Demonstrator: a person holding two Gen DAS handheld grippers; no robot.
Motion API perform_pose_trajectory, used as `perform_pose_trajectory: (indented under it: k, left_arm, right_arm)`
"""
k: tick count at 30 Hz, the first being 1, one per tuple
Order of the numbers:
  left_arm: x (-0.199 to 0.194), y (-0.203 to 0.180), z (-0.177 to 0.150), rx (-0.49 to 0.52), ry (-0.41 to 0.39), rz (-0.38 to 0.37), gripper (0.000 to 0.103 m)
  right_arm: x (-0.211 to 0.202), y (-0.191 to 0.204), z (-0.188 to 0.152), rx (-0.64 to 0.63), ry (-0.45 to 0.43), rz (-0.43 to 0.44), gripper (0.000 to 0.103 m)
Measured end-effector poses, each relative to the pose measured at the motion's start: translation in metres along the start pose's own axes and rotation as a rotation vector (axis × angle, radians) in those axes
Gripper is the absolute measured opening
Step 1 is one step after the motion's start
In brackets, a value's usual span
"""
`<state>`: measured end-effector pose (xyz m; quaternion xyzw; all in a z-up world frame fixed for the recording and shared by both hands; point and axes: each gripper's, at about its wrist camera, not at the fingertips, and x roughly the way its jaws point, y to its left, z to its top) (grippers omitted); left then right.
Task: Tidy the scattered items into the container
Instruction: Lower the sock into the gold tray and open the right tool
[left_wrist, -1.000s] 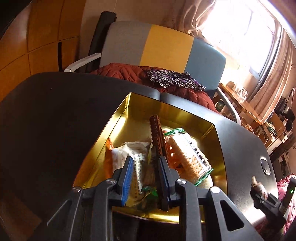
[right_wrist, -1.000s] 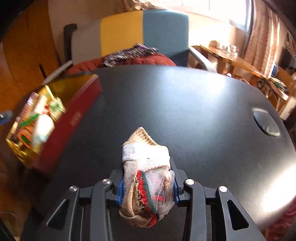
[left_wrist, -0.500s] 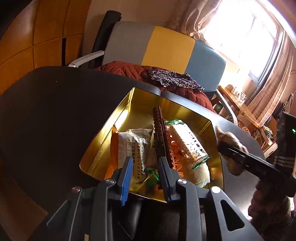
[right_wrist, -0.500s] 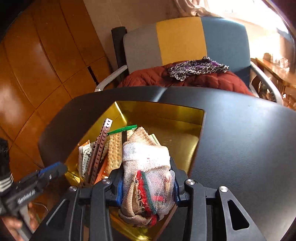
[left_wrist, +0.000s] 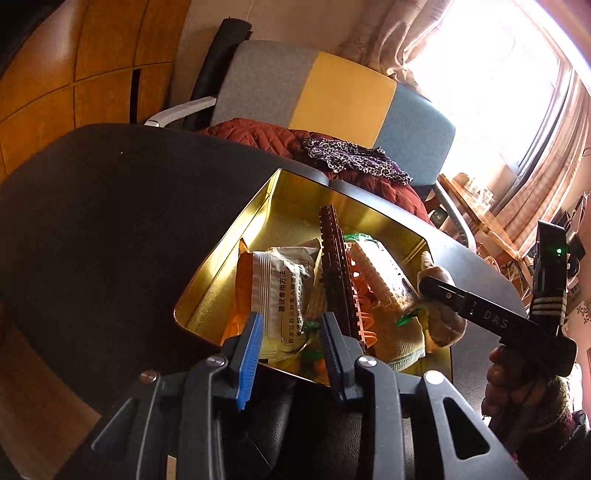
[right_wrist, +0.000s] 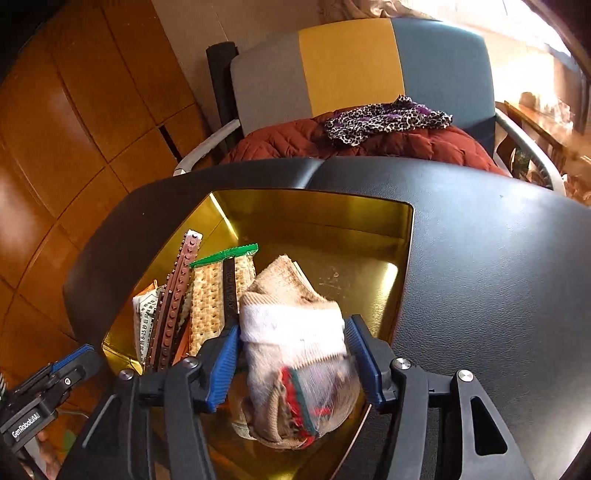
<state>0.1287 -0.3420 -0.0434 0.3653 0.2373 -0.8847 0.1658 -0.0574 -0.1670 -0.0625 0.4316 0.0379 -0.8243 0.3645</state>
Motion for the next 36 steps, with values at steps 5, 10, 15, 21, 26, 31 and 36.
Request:
perform_pose_trajectory:
  k: [5, 10, 15, 21, 26, 31, 36]
  left_arm:
    - [-0.005, -0.003, -0.002, 0.008, -0.006, -0.005, 0.036]
    - [-0.01, -0.008, -0.001, 0.019, -0.012, 0.002, 0.039]
    - [-0.011, -0.018, -0.004, 0.044, -0.009, 0.048, 0.045]
    - [-0.013, -0.027, -0.007, 0.062, -0.015, 0.146, 0.049]
    - [-0.019, -0.032, -0.009, 0.054, -0.027, 0.198, 0.049]
    - [-0.031, -0.043, -0.011, 0.071, -0.084, 0.274, 0.049]
    - [-0.038, -0.053, -0.012, 0.113, -0.119, 0.34, 0.048]
  right_arm:
    - [-0.002, -0.005, -0.003, 0.012, -0.001, -0.003, 0.06]
    - [-0.012, -0.011, -0.01, 0.021, -0.012, 0.003, 0.06]
    - [-0.022, -0.006, -0.017, 0.001, -0.029, -0.001, 0.06]
    - [-0.034, 0.007, -0.026, -0.031, -0.047, -0.065, 0.066]
    - [-0.042, 0.024, -0.033, -0.057, -0.066, -0.168, 0.075]
    - [-0.048, 0.035, -0.042, -0.07, -0.078, -0.199, 0.08]
    - [-0.053, 0.043, -0.05, -0.085, -0.087, -0.205, 0.084]
